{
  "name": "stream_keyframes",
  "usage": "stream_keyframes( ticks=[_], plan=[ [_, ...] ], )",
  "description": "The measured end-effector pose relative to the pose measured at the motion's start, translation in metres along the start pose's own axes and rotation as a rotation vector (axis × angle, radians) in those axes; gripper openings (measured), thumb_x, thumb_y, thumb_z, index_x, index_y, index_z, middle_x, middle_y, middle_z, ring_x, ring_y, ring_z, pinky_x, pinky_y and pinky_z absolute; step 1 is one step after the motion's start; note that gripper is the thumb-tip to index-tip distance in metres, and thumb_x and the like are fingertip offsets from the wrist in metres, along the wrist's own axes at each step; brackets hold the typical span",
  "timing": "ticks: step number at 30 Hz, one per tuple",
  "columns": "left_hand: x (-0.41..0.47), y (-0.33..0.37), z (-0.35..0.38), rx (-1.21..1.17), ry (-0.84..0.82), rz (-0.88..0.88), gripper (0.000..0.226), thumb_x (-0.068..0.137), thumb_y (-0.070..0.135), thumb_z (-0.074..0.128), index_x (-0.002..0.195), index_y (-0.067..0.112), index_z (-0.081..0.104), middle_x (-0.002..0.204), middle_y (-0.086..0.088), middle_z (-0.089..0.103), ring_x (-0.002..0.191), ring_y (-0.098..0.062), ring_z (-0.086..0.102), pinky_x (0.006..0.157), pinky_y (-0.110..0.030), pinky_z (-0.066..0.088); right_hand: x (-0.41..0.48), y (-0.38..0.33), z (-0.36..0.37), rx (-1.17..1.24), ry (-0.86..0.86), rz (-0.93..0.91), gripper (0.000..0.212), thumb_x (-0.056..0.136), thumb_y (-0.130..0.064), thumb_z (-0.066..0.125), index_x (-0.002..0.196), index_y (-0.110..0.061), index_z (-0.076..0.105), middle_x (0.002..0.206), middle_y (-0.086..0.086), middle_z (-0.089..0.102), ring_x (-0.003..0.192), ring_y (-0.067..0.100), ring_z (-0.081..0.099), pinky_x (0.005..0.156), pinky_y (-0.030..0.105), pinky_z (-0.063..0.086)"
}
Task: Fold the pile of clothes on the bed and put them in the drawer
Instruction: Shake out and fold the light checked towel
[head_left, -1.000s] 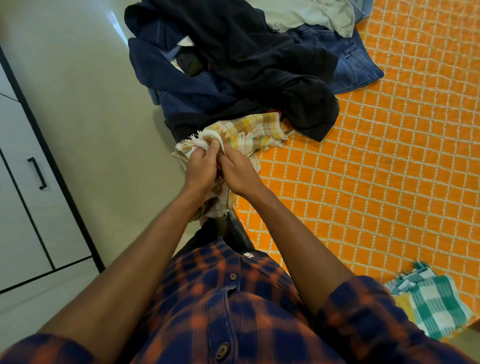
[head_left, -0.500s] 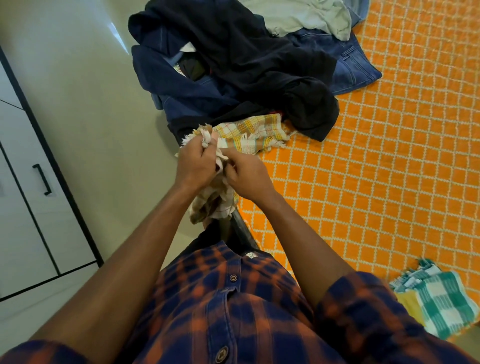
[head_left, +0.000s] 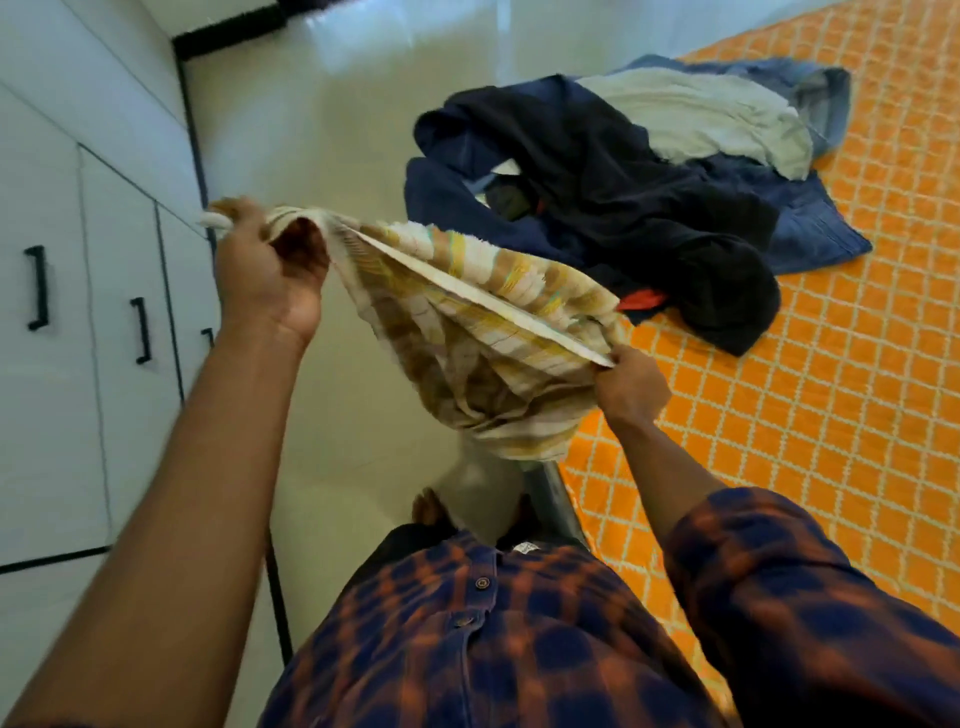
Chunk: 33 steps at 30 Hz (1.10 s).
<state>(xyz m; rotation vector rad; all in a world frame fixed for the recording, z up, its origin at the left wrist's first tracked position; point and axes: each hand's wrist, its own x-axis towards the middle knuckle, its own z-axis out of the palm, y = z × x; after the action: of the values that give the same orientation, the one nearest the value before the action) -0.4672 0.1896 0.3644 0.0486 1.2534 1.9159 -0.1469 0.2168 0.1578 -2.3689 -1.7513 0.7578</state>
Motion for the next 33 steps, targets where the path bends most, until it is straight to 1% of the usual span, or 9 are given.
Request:
stream_keyframes(
  ticks=[4, 9, 13, 16, 18, 20, 22, 26, 33],
  plan=[
    [0.014, 0.06, -0.059, -0.127, 0.071, 0.08, 0.041, 0.103, 0.009, 0.043, 0.066, 0.017, 0.058, 0.059, -0.002, 0.058, 0.058, -0.017, 0.061, 0.06, -0.028, 0.054, -0.011, -0.012, 0.008, -0.005, 0.006, 0.001, 0.023, 0.079, -0.024, 0.057, 0.093, -0.011, 0.07, 0.096, 0.013, 0.071, 0.093, 0.04, 0.066, 0.068, 0.033, 0.043],
    [0.016, 0.125, -0.118, -0.233, 0.174, 0.164, 0.034, 0.106, 0.017, 0.036, 0.076, 0.012, 0.051, 0.057, -0.006, 0.062, 0.053, -0.019, 0.065, 0.058, -0.024, 0.056, -0.034, -0.035, 0.036, -0.001, -0.008, -0.006, 0.019, 0.081, -0.016, 0.063, 0.097, -0.013, 0.072, 0.098, 0.013, 0.071, 0.096, 0.039, 0.066, 0.075, 0.036, 0.048],
    [0.03, 0.184, -0.193, -0.211, 0.244, 0.294, 0.029, 0.106, 0.02, 0.038, 0.081, 0.016, 0.051, 0.066, -0.006, 0.06, 0.07, -0.022, 0.061, 0.082, -0.035, 0.054, -0.058, -0.063, 0.058, 0.088, 0.024, 0.01, 0.022, 0.081, -0.022, 0.068, 0.101, -0.015, 0.071, 0.098, 0.013, 0.072, 0.095, 0.04, 0.067, 0.075, 0.037, 0.049],
    [0.039, 0.206, -0.251, -0.053, 0.35, 0.319, 0.021, 0.106, 0.03, 0.045, 0.092, 0.017, 0.055, 0.071, -0.002, 0.06, 0.071, -0.017, 0.062, 0.074, -0.031, 0.055, -0.072, -0.093, 0.075, 0.329, 0.012, 0.218, 0.032, 0.086, -0.024, 0.066, 0.116, -0.011, 0.07, 0.11, 0.017, 0.071, 0.104, 0.042, 0.067, 0.086, 0.044, 0.053],
    [0.037, 0.211, -0.283, 0.121, 0.475, 0.317, 0.024, 0.105, 0.039, 0.044, 0.104, 0.017, 0.055, 0.08, 0.001, 0.063, 0.074, -0.013, 0.065, 0.067, -0.026, 0.055, -0.079, -0.118, 0.082, 0.754, -0.04, 0.457, 0.023, 0.089, -0.013, 0.063, 0.11, -0.006, 0.068, 0.106, 0.017, 0.069, 0.097, 0.037, 0.068, 0.085, 0.049, 0.057],
    [0.035, 0.21, -0.316, 0.195, 0.562, 0.291, 0.03, 0.104, 0.044, 0.043, 0.116, 0.019, 0.055, 0.095, 0.0, 0.066, 0.085, -0.013, 0.069, 0.07, -0.027, 0.058, -0.089, -0.145, 0.086, 1.344, -0.159, 0.671, 0.017, 0.092, 0.001, 0.057, 0.104, -0.011, 0.06, 0.096, 0.012, 0.067, 0.085, 0.027, 0.068, 0.072, 0.041, 0.06],
    [0.033, 0.209, -0.349, 0.137, 0.604, 0.23, 0.033, 0.105, 0.044, 0.041, 0.122, 0.019, 0.055, 0.109, -0.003, 0.068, 0.098, -0.018, 0.07, 0.076, -0.033, 0.06, -0.099, -0.169, 0.088, 1.651, -0.279, 0.679, 0.016, 0.096, -0.001, 0.052, 0.095, -0.015, 0.059, 0.072, 0.005, 0.072, 0.062, 0.019, 0.071, 0.052, 0.029, 0.056],
    [0.035, 0.205, -0.392, -0.021, 0.644, 0.101, 0.039, 0.107, 0.045, 0.033, 0.115, 0.016, 0.058, 0.111, -0.004, 0.067, 0.102, -0.02, 0.068, 0.073, -0.033, 0.059, -0.111, -0.201, 0.073, 1.785, -0.39, 0.616, 0.022, 0.102, -0.006, 0.049, 0.083, -0.013, 0.058, 0.049, -0.001, 0.065, 0.041, 0.007, 0.063, 0.044, 0.016, 0.049],
    [0.039, 0.185, -0.421, -0.287, 0.706, -0.001, 0.038, 0.108, 0.041, 0.034, 0.113, 0.013, 0.06, 0.107, -0.005, 0.065, 0.091, -0.018, 0.065, 0.058, -0.026, 0.056, -0.106, -0.211, 0.044, 1.848, -0.402, 0.624, 0.006, 0.099, -0.001, 0.058, 0.093, -0.001, 0.062, 0.057, 0.013, 0.069, 0.047, 0.02, 0.069, 0.046, 0.024, 0.055]
  ],
)
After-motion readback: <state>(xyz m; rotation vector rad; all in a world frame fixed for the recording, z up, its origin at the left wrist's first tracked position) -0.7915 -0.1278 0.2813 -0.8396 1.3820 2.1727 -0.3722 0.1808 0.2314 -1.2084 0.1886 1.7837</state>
